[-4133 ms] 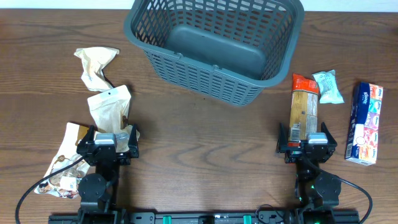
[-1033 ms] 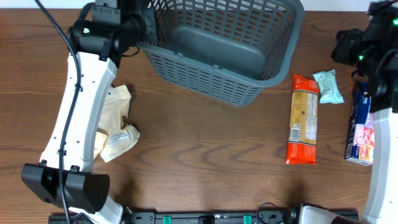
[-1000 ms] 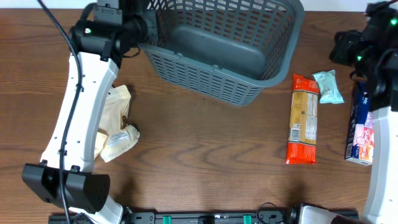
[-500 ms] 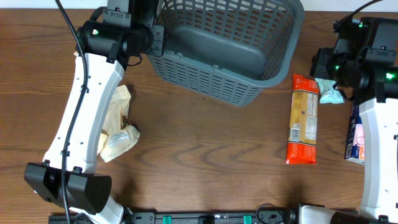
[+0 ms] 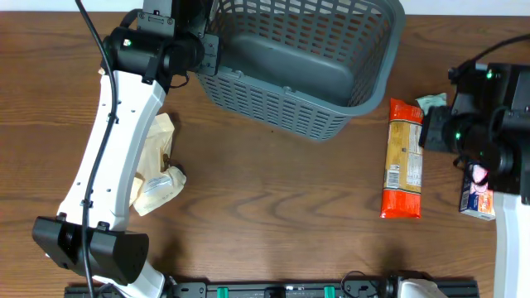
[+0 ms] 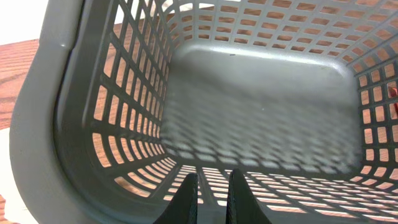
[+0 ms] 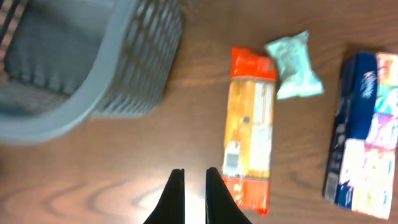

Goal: Pack container
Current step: 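Grip the basket's left and right rims with both grippers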

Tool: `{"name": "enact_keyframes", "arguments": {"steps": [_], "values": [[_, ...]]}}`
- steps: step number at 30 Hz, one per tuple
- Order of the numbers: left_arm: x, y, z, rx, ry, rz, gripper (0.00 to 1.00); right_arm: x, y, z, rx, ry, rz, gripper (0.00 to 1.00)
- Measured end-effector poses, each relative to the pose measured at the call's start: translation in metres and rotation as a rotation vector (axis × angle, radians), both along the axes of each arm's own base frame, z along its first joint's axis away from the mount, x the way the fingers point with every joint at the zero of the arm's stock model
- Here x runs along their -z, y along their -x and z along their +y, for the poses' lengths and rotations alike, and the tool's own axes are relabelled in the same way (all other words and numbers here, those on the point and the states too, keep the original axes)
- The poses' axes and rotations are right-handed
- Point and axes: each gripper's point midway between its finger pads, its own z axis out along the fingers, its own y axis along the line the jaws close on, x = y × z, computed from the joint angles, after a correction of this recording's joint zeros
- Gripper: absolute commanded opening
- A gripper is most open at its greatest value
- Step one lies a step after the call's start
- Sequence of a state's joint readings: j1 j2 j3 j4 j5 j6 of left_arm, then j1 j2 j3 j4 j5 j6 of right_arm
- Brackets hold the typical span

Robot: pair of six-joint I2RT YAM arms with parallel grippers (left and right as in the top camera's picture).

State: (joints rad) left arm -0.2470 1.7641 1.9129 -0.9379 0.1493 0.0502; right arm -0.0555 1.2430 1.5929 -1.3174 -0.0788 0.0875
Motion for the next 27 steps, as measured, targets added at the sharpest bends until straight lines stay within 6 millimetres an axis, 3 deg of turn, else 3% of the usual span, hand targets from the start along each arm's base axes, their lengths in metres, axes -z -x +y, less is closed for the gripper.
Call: {"name": "enact_keyframes", "arguments": {"steps": [4, 16, 27], "values": [[0.000, 0.000, 0.000, 0.000, 0.000, 0.001, 0.07, 0.004, 0.008, 0.020, -0.072, -0.004, 0.029, 0.01], [0.001, 0.002, 0.000, 0.027, -0.023, -0.001, 0.10, 0.032, -0.007, 0.105, -0.318, -0.032, 0.067, 0.01], [0.003, 0.003, 0.001, 0.048, -0.041, 0.002, 0.10, 0.063, -0.021, 0.138, -0.396, -0.023, 0.140, 0.01]]}}
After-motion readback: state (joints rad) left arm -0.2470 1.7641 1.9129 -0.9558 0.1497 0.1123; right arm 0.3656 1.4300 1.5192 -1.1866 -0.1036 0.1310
